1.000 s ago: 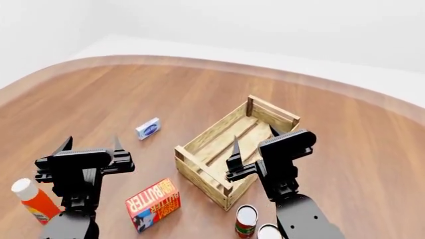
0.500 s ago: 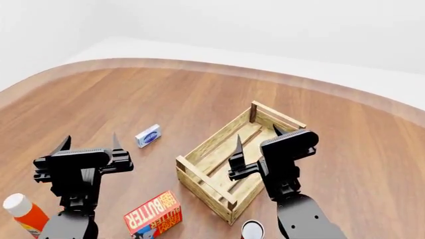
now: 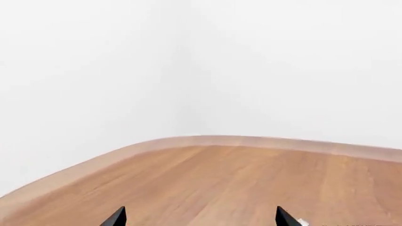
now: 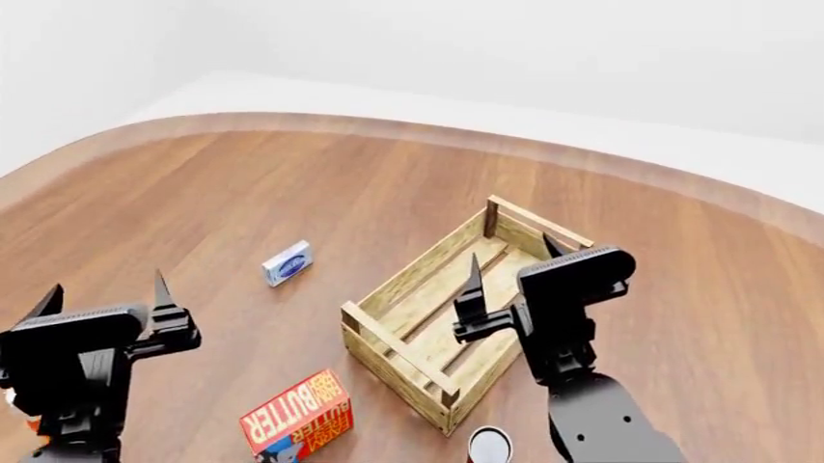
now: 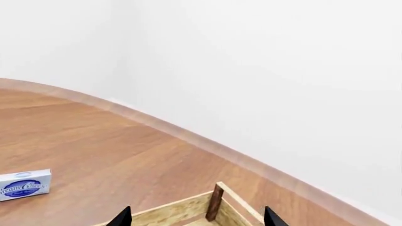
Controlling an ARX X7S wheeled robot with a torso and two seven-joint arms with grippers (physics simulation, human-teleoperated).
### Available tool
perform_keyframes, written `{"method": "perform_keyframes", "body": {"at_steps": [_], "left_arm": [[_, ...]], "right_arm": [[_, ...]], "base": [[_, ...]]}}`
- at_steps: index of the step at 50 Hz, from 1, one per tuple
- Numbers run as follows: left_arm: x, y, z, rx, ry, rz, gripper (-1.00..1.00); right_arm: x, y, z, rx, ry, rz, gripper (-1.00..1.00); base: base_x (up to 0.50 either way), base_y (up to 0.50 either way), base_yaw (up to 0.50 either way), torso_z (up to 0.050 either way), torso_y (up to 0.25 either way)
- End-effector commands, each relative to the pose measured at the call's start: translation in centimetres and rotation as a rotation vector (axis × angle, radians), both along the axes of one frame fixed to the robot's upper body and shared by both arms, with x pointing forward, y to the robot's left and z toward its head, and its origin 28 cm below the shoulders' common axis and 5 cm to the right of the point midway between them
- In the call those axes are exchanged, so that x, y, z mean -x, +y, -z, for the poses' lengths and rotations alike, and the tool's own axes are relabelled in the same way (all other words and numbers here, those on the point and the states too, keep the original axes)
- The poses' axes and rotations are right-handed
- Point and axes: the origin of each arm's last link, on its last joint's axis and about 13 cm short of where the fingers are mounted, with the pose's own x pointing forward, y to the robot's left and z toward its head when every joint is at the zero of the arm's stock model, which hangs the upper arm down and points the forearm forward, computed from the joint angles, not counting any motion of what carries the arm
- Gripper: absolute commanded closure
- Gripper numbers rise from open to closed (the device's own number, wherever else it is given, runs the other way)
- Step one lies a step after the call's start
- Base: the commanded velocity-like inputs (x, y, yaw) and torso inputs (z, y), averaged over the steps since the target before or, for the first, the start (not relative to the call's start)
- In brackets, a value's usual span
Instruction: Pick up the ketchup, and put it in the wooden tray.
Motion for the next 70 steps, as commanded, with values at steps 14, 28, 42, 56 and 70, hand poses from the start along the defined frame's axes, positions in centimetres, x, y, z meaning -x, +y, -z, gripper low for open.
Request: {"method": "perform_keyframes", "body": {"at_steps": [14,28,42,56,70], "left_arm": [[5.0,4.4,2.0,0.027,0.040,-0.193,-1.00],[4.5,5.2,5.1,0.044,0.113,-0.208,-1.00],[3.2,5.7,8.1,0.072,0.187,-0.193,-1.00],[1.9,6.4,9.9,0.099,0.229,-0.239,-1.00],[1.5,7.8,12.4,0.114,0.288,-0.337,-1.00]], "right_arm": [[0.5,1.1,-1.0,0.038,-0.010,-0.036,-1.00],[0.9,1.2,-1.2,0.050,-0.011,-0.026,-1.00],[0.7,1.7,-1.0,0.055,-0.003,-0.024,-1.00],[0.6,1.7,-0.9,0.068,0.009,-0.016,-1.00],[0.7,1.6,-0.7,0.070,0.018,-0.001,-1.00]], "base": [[0.00,0.00,0.00,0.000,0.000],[0.00,0.00,0.00,0.000,0.000],[0.00,0.00,0.00,0.000,0.000],[0.00,0.00,0.00,0.000,0.000],[0.00,0.00,0.00,0.000,0.000]]}}
